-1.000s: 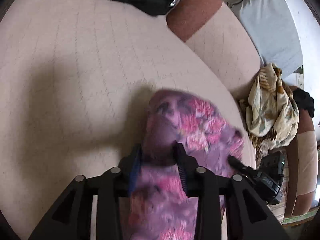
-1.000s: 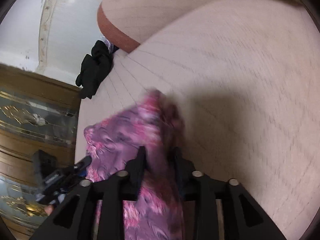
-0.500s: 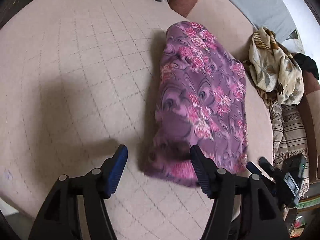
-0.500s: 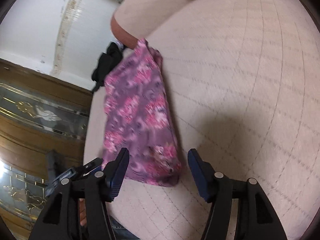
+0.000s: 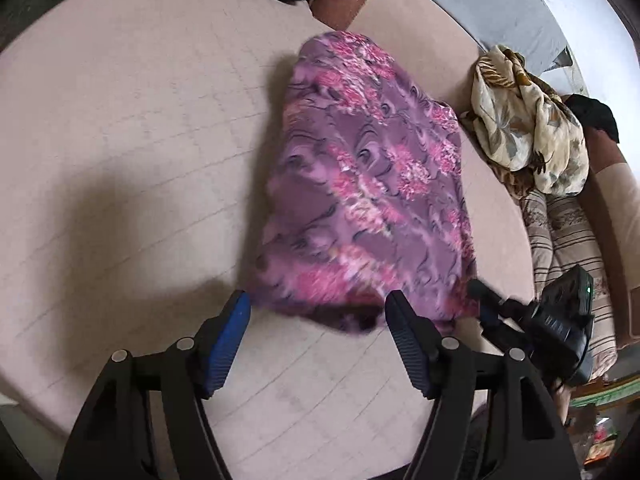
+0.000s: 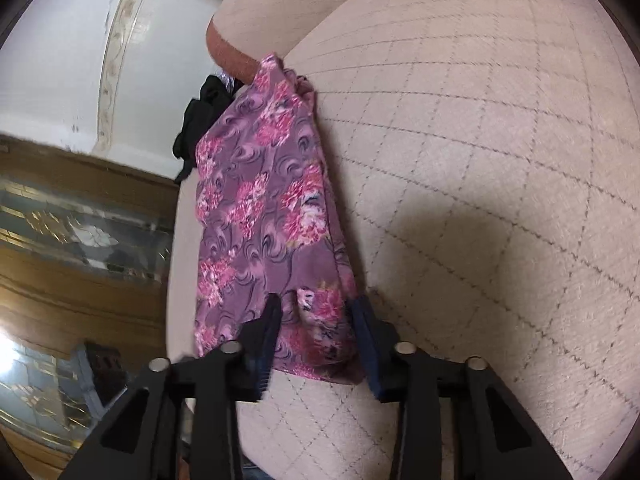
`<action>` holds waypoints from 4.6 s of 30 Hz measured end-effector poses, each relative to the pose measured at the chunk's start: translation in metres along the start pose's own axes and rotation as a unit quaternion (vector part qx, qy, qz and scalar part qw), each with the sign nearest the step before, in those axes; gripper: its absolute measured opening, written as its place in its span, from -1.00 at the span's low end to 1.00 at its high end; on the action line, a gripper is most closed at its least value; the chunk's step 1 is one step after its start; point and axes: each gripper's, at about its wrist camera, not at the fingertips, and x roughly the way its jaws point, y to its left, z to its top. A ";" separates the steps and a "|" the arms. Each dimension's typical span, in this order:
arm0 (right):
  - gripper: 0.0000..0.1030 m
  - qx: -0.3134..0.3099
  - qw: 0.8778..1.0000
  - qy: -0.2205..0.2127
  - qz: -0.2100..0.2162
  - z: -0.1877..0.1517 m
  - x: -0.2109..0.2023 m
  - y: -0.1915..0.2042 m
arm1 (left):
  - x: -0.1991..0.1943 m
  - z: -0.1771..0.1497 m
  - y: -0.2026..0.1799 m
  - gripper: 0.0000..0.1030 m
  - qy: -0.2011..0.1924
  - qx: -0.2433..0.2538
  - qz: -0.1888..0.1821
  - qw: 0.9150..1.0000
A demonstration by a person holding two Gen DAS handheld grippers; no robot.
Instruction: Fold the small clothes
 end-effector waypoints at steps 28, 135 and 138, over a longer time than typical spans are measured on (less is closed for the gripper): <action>0.53 -0.001 0.997 -0.020 -0.079 -0.021 -0.015 0.015 | -0.028 -0.002 0.014 -0.16 -0.060 -0.016 0.100 0.993; 0.12 -0.071 0.997 0.011 -0.017 0.188 0.090 0.072 | 0.021 0.149 0.023 -0.01 -0.053 -0.124 0.057 0.989; 0.49 -0.079 0.996 0.006 -0.034 0.178 0.069 0.078 | 0.020 0.144 0.016 0.11 -0.041 -0.112 0.072 0.990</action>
